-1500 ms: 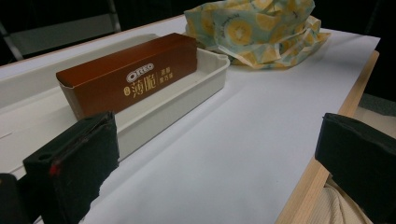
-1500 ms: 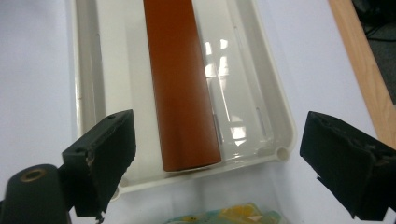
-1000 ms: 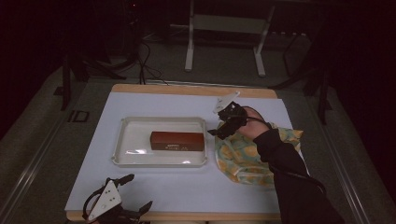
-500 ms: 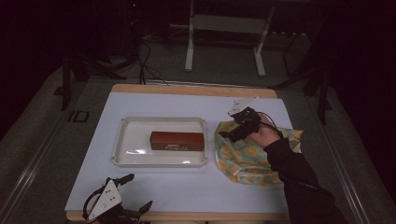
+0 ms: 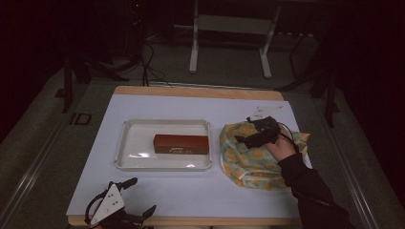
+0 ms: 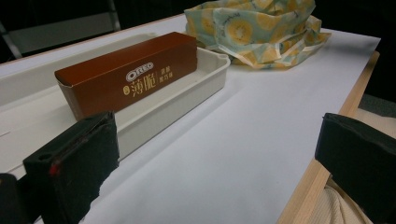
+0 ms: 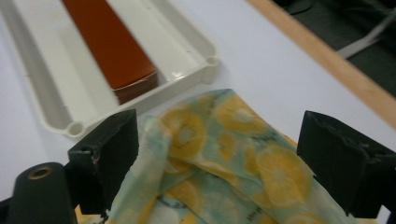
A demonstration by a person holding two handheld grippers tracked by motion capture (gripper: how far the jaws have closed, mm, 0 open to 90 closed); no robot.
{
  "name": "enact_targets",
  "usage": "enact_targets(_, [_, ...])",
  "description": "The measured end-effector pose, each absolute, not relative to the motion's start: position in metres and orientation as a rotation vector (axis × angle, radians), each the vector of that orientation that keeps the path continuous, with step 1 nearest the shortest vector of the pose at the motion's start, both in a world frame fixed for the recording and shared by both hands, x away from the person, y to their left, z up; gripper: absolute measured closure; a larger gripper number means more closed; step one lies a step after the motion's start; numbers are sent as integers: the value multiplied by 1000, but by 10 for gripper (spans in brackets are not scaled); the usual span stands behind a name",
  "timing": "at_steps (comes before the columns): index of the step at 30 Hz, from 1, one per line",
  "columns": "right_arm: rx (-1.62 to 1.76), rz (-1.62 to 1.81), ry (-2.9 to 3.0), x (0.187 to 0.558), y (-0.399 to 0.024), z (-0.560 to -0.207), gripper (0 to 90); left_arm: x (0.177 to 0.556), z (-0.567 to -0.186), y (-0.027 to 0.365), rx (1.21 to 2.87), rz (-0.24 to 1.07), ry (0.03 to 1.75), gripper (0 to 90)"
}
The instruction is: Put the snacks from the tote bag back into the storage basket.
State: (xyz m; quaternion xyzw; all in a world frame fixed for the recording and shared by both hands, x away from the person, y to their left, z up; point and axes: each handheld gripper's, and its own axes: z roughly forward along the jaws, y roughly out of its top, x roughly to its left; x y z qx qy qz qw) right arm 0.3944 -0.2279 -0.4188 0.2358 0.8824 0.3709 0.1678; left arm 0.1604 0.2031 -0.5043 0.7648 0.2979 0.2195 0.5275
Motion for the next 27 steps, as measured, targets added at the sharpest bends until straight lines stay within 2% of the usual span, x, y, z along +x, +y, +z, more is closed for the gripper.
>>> enact_targets(27, [951,1200,2138,335,-294,-443,127,160,-504,202,1828,521,709,1])
